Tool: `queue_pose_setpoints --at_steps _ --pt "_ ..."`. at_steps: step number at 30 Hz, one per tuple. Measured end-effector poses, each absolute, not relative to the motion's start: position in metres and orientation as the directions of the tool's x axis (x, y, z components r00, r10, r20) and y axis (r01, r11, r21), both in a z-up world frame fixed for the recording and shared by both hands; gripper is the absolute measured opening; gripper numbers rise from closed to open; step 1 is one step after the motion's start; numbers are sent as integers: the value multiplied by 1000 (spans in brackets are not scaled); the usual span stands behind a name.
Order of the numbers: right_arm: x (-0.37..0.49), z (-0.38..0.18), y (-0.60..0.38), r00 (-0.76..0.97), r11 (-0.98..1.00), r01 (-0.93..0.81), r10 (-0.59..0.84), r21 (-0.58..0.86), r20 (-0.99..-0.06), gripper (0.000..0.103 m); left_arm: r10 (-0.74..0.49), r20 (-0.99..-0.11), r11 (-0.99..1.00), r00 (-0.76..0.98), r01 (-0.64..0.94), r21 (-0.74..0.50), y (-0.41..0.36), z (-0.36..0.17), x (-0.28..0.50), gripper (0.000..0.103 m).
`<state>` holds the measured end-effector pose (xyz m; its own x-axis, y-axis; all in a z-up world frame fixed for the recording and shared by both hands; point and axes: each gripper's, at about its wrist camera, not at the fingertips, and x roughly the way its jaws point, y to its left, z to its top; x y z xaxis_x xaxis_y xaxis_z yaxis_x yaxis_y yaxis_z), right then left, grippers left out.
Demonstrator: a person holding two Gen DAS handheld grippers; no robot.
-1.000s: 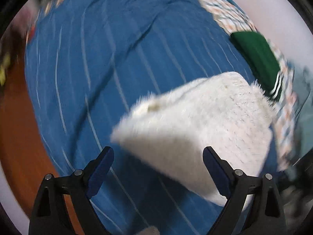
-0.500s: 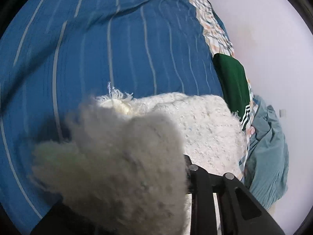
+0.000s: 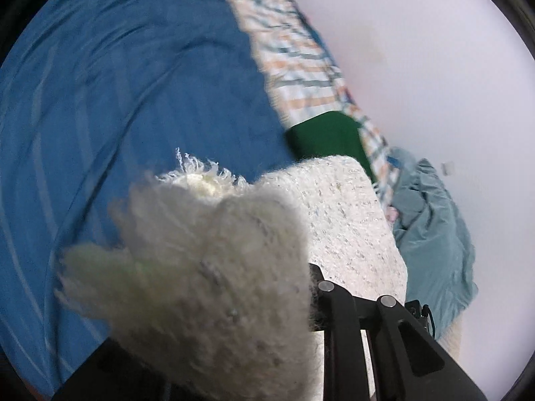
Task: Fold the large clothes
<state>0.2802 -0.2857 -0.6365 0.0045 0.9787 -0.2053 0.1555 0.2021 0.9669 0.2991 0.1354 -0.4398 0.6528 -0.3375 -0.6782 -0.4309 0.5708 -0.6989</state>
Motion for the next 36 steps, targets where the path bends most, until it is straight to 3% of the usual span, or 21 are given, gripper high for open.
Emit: queue_pose_setpoints --at_steps 7,13,18,22,25,29,32,34,35,36 --pt "367 -561 -266 108 215 72 969 974 -222 58 -410 -615 623 674 -285 -728 151 -385 430 17" --pt "484 -531 -271 174 214 -1 962 977 -210 58 -436 -557 613 706 -220 -759 139 -386 553 17" --pt "568 -561 -287 192 218 -5 958 976 -213 58 -447 -575 632 686 -212 -745 118 -434 650 17" --pt "614 -631 -300 187 224 74 954 972 -234 58 -456 -640 673 619 -230 -703 95 -488 692 18" --pt "631 -671 -309 170 258 142 945 956 -280 58 -460 -682 708 568 -229 -668 82 -520 700 20" --pt "637 -685 -299 137 276 154 945 949 -297 61 -450 -691 734 566 -207 -647 82 -521 694 28" --pt "650 -657 -311 121 398 145 901 906 -416 75 -429 -723 760 541 -216 -613 83 -514 693 31" --pt "646 -631 -302 128 552 119 816 825 -564 81 -353 -775 827 524 -212 -520 79 -503 692 42" --pt "640 -620 -302 137 624 112 761 774 -634 88 -303 -795 864 526 -199 -462 75 -497 691 52" --pt "632 -607 -298 158 706 94 686 702 -711 90 -241 -817 902 524 -189 -387 71 -491 690 68"
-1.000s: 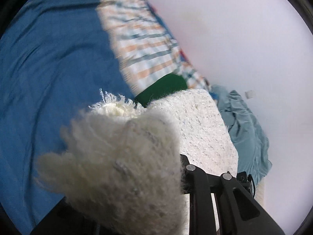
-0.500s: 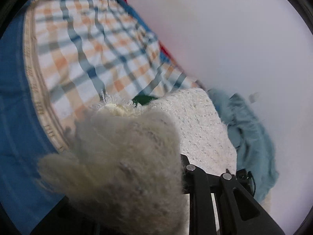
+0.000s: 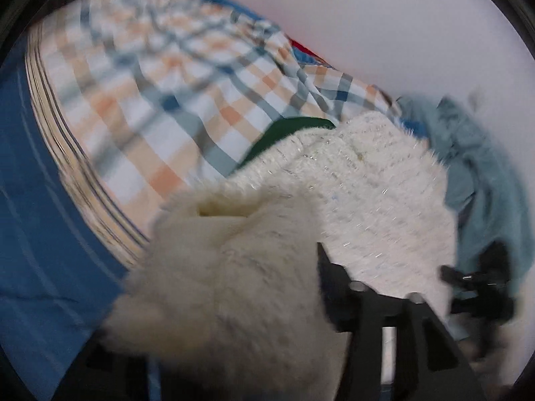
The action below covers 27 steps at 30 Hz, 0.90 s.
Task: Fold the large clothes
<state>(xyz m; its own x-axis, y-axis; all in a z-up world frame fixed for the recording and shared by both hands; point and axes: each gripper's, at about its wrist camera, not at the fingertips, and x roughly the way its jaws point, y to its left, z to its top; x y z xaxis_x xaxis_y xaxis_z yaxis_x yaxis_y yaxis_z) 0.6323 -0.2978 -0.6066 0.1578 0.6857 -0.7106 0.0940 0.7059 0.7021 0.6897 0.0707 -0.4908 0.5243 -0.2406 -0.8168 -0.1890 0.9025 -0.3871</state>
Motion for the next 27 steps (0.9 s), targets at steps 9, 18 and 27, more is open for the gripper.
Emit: queue_pose_setpoints --at_steps 9,18,27 --pt "526 -513 -222 279 990 123 28 64 -960 93 94 -859 995 503 -78 63 34 -435 644 101" --pt "400 -395 -242 326 978 204 -110 -44 -939 93 123 -836 992 536 -33 125 23 -336 572 102" --pt "300 -243 -219 437 971 227 -173 -78 -883 93 73 -801 994 594 20 106 21 -215 485 102"
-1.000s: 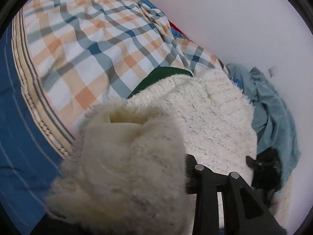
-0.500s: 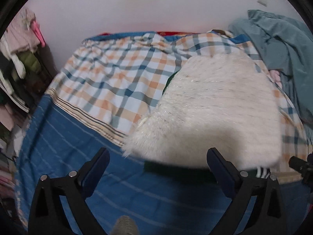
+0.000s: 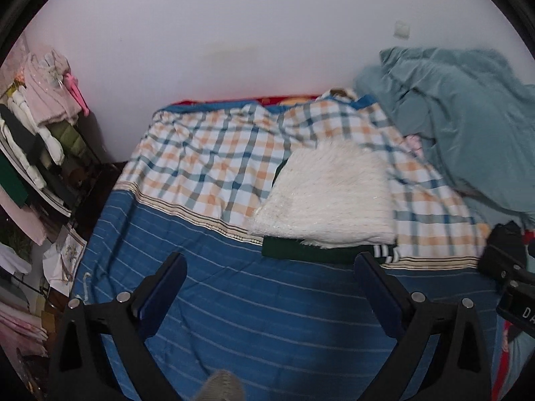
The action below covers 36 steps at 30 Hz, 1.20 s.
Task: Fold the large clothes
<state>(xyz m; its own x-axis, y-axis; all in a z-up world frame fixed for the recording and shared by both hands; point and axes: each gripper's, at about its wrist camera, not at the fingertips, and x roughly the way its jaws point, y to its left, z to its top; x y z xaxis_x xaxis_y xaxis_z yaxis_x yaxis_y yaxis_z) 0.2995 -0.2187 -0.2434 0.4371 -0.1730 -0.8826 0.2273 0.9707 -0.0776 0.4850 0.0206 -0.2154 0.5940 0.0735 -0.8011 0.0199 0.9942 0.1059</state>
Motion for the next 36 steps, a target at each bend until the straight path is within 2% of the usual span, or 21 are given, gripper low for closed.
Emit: queue_pose_setpoints --at_steps 8,15,23,29,36 --pt "193 -105 -190 533 966 251 -187 -57 -825 93 30 -748 998 663 21 59 29 -117 405 102" --pt "121 -24 -174 601 970 239 -182 -42 -778 93 17 -710 999 704 20 43 31 -61 354 102" --pt "58 32 -167 651 972 231 -191 -48 -735 93 9 -695 999 719 23 37 34 -35 316 102" --pt "34 52 -165 641 973 224 -186 -51 -745 93 21 -721 999 692 19 47 35 -24 302 102" --pt "23 68 -166 643 976 211 -180 -54 -744 95 41 -695 998 718 10 69 37 -11 293 103"
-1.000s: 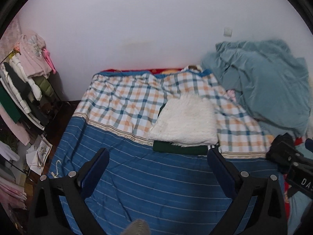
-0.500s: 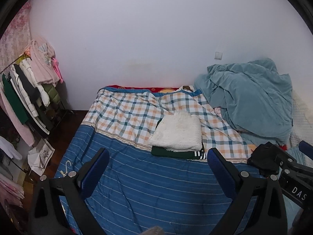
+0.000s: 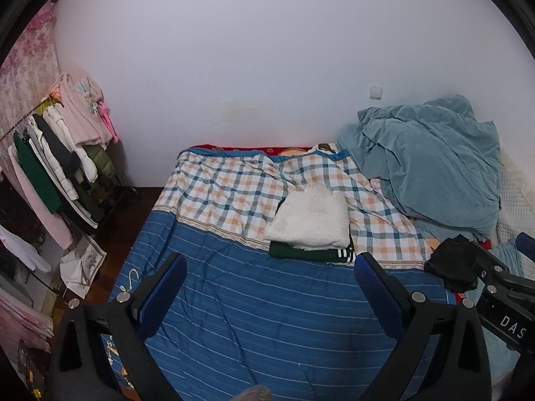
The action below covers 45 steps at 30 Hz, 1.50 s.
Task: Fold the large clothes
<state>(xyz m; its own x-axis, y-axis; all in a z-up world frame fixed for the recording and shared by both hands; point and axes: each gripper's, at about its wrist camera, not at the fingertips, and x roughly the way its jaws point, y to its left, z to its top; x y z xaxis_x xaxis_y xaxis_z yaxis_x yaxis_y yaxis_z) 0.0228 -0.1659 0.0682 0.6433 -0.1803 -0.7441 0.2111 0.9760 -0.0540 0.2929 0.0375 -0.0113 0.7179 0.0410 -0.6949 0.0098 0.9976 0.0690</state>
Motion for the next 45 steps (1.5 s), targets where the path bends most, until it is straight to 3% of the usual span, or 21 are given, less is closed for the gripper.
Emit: queue_pose_setpoints --at_steps 45 --pt "32 87 -171 676 983 182 -143 -25 -723 96 30 -653 999 757 -2 43 37 13 288 103"
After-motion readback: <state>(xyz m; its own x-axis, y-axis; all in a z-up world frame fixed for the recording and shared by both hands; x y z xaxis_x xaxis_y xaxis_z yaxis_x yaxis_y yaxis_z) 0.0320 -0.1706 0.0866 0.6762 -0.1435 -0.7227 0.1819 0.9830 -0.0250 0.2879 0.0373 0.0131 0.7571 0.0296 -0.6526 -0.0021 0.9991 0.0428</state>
